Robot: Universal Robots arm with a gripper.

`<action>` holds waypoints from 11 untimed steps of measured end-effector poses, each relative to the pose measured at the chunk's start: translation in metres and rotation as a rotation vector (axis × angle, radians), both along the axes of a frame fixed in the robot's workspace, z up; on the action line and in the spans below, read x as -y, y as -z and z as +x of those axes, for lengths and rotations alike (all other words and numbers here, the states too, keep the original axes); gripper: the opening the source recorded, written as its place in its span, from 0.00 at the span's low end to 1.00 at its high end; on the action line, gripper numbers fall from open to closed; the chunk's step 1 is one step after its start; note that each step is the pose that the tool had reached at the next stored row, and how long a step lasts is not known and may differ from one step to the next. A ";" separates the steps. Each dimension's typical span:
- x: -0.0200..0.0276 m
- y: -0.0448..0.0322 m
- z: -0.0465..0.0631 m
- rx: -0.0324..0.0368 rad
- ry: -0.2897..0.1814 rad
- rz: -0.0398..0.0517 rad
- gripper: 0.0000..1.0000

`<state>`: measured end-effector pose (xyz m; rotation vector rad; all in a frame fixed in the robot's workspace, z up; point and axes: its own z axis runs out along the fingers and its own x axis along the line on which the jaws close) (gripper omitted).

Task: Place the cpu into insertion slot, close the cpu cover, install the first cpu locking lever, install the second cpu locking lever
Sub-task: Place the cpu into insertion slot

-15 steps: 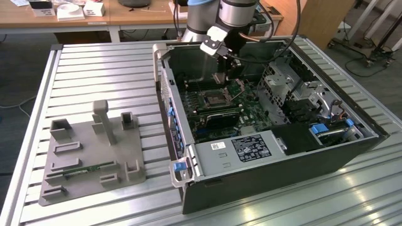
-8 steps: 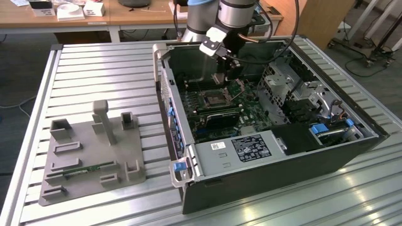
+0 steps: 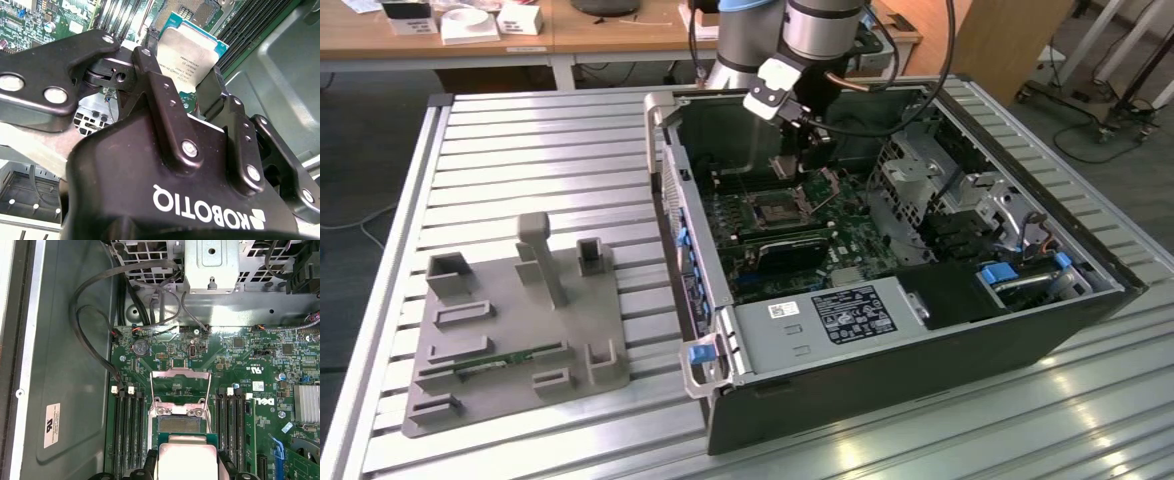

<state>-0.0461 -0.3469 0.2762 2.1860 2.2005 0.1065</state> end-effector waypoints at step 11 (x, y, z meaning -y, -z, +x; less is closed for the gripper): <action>0.0000 0.0076 0.000 -0.0001 0.000 0.0000 0.54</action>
